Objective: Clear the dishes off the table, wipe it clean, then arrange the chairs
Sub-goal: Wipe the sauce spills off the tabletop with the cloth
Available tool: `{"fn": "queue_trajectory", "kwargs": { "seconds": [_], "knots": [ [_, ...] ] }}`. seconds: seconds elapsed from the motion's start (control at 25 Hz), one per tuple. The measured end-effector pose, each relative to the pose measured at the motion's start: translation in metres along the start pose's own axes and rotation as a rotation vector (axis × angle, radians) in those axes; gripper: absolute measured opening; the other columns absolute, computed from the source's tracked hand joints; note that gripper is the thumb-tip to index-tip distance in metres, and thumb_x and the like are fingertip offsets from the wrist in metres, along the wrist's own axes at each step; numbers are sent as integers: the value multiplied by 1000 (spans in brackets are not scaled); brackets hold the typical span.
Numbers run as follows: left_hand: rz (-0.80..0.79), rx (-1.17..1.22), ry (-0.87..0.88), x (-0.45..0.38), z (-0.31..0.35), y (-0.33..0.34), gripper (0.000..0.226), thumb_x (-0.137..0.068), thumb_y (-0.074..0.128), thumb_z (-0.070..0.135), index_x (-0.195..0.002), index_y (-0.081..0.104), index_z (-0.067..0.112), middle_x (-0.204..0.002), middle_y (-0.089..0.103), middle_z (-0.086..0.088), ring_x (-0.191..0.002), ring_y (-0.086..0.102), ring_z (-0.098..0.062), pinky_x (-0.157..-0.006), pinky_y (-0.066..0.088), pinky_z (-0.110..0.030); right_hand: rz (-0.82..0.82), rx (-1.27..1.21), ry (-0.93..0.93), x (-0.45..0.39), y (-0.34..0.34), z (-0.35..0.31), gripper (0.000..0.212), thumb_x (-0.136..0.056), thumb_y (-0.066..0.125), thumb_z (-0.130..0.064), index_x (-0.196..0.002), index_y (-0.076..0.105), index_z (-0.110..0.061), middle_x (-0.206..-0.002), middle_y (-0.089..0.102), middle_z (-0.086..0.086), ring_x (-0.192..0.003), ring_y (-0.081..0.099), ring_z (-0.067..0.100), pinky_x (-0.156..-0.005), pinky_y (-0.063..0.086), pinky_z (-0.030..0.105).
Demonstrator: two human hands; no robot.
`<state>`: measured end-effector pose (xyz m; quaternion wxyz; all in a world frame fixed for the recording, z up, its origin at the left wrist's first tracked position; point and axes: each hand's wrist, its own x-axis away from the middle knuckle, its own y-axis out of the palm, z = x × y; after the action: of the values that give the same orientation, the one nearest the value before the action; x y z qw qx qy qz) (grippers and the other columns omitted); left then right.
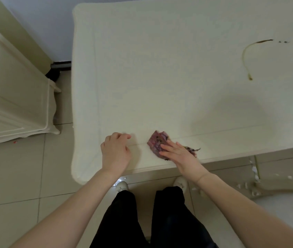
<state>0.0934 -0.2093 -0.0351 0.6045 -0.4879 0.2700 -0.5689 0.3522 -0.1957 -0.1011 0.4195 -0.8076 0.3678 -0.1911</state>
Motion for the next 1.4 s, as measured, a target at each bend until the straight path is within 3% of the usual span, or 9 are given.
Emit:
{"fn": "queue_trajectory", "kwargs": {
  "seconds": [0.2, 0.28, 0.4, 0.56, 0.72, 0.84, 1.0, 1.24, 1.4],
  "knots": [
    [-27, -25, 55, -3, 93, 42, 47, -82, 46, 2, -123, 58, 22, -118, 54, -4, -113, 44, -28, -96, 31, -38, 136, 75, 312, 67, -84, 100, 46, -88, 43, 7, -126, 60, -11, -138, 51, 7, -136, 35, 30, -114, 21, 41],
    [-23, -26, 61, -4, 121, 53, 48, -81, 46, 1, -124, 58, 20, -118, 55, -6, -112, 44, -30, -94, 33, -39, 260, 111, 414, 76, -108, 117, 47, -80, 46, 15, -117, 65, -6, -127, 60, 12, -125, 47, 34, -108, 36, 47],
    [-23, 4, 59, -6, 150, 63, 50, -80, 46, -2, -126, 57, 15, -120, 54, -11, -111, 45, -31, -94, 37, -38, 316, 83, 309, 46, -102, 94, 51, -66, 54, 16, -110, 67, -5, -104, 67, 14, -101, 55, 29, -92, 46, 38],
    [-72, -7, 124, -10, 182, 73, 56, -81, 43, -4, -133, 51, 13, -127, 51, -12, -116, 43, -31, -96, 39, -34, 120, 90, 164, 43, -79, 72, 67, -63, 60, 16, -127, 56, -5, -128, 56, 13, -117, 53, 32, -97, 45, 42],
    [-156, -120, 267, -19, 203, 84, 58, -82, 48, 1, -137, 46, 18, -136, 45, -10, -123, 39, -31, -100, 38, -38, 105, 175, 431, 77, -123, 133, 57, -83, 53, 5, -137, 48, -12, -141, 45, 5, -127, 40, 26, -108, 31, 33],
    [-194, -171, 363, -28, 218, 90, 59, -83, 48, 5, -139, 43, 23, -143, 39, -9, -128, 35, -31, -103, 34, -38, 134, 322, 596, 92, -155, 165, 40, -93, 53, -19, -132, 53, -22, -138, 48, 3, -126, 41, 28, -103, 35, 41],
    [-188, -165, 420, -41, 230, 95, 60, -84, 47, 5, -141, 41, 22, -144, 37, -8, -130, 32, -30, -104, 33, -39, 339, 286, 922, 101, -165, 160, 51, -93, 53, -29, -139, 40, -14, -143, 39, 9, -129, 37, 28, -107, 35, 44],
    [-171, -76, 333, -47, 241, 95, 42, -82, 47, 9, -123, 55, 12, -119, 51, -13, -109, 46, -36, -92, 43, -43, 92, 135, 230, 51, -96, 109, 44, -75, 60, -1, -119, 62, -8, -125, 58, 10, -113, 55, 32, -98, 44, 37],
    [-158, -109, 320, -54, 250, 102, 49, -79, 49, 2, -127, 54, 12, -121, 52, -13, -111, 46, -35, -94, 42, -43, 107, 93, 212, 82, -138, 165, 43, -72, 65, 6, -111, 68, -13, -119, 63, 7, -106, 60, 29, -93, 47, 37]
  ]
}}
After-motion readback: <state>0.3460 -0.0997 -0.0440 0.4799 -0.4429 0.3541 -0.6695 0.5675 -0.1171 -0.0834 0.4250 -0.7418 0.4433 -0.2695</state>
